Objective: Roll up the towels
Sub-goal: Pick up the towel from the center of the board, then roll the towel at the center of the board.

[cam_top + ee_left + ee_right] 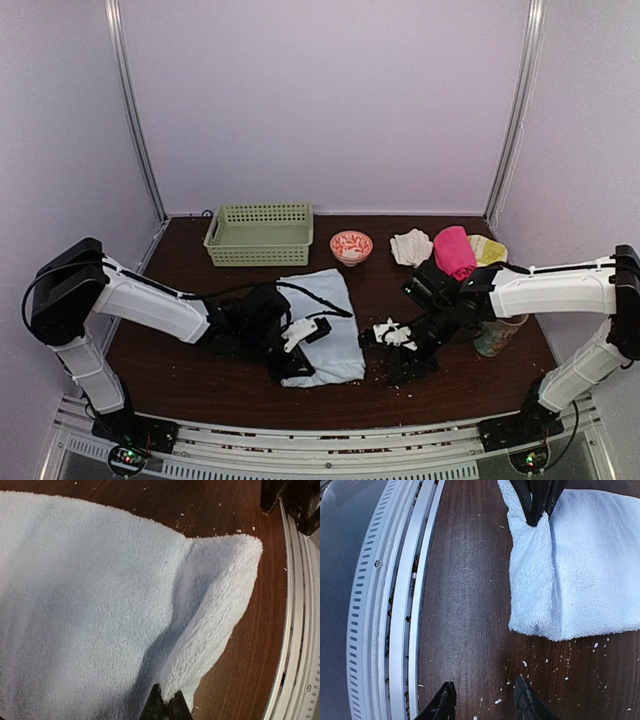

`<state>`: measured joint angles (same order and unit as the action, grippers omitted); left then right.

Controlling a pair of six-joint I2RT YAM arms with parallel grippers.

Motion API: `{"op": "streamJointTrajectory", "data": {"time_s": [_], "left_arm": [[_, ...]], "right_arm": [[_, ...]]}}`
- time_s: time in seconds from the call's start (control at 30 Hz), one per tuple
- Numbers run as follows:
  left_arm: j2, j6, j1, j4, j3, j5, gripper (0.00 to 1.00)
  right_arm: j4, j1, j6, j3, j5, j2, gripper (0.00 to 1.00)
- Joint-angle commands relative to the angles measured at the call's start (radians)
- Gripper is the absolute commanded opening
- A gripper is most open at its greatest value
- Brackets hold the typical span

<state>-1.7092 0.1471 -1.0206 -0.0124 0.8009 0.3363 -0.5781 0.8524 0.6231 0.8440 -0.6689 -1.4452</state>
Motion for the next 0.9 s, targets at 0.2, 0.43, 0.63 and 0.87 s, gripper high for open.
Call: {"op": "streamJointTrajectory", "data": {"time_s": [0.2, 0.43, 0.63, 0.87], "left_arm": [[-0.085, 0.127, 0.080, 0.000, 0.074, 0.415, 0.00], [-0.095, 0.154, 0.084, -0.015, 0.071, 0.446, 0.00], [-0.105, 0.159, 0.089, -0.016, 0.067, 0.467, 0.00], [-0.121, 0.167, 0.096, -0.039, 0.063, 0.505, 0.00]], "right_arm": [[0.107, 0.164, -0.129, 0.111, 0.375, -0.055, 0.46], [0.137, 0.255, -0.113, 0.143, 0.394, -0.111, 0.50], [0.212, 0.301, -0.118, 0.105, 0.482, -0.151, 0.50], [0.295, 0.309, -0.111, 0.059, 0.543, -0.182, 0.51]]}}
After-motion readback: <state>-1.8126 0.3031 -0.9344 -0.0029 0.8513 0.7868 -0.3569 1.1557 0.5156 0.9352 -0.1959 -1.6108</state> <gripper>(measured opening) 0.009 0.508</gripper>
